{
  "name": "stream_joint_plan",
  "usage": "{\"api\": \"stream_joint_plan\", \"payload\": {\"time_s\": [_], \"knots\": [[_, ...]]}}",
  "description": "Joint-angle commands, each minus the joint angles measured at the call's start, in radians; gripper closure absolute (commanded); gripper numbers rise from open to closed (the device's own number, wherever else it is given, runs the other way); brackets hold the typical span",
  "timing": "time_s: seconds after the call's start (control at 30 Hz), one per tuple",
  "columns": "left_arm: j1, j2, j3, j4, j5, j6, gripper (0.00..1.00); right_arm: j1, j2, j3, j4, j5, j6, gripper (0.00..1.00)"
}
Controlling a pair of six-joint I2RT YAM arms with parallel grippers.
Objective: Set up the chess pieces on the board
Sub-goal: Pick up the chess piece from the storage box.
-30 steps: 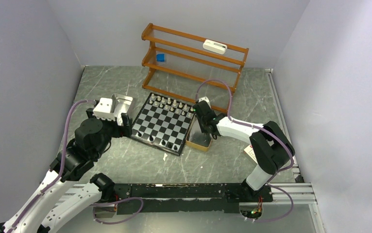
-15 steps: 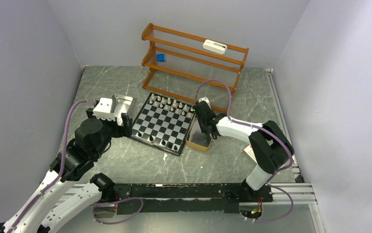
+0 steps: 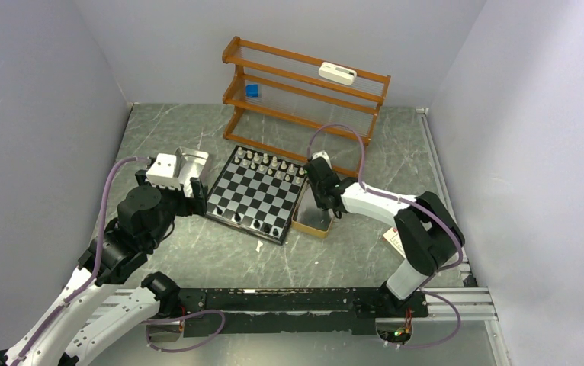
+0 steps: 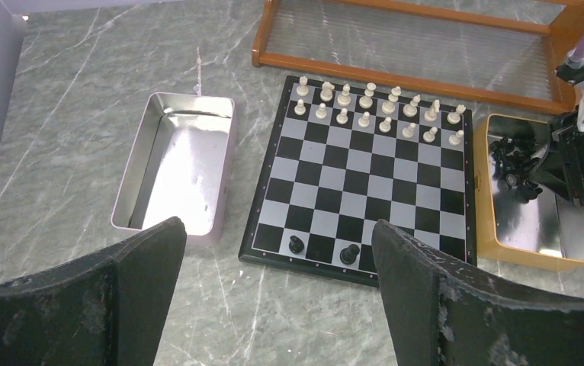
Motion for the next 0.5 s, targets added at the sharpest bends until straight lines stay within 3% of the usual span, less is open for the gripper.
{"api": "stream_joint_plan", "payload": {"time_s": [0.0,0.47], "knots": [[-0.005,-0.008,-0.003,0.009,0.001,0.002,0.04,-0.008,-0.059,0.038,-0.046,-0.004,0.002,0.86],[-0.006,-0.019,-0.001,0.003,-0.012,-0.002,0.04,0.001,-0.174,0.083,-0.134,-0.085,0.015,0.87]]}}
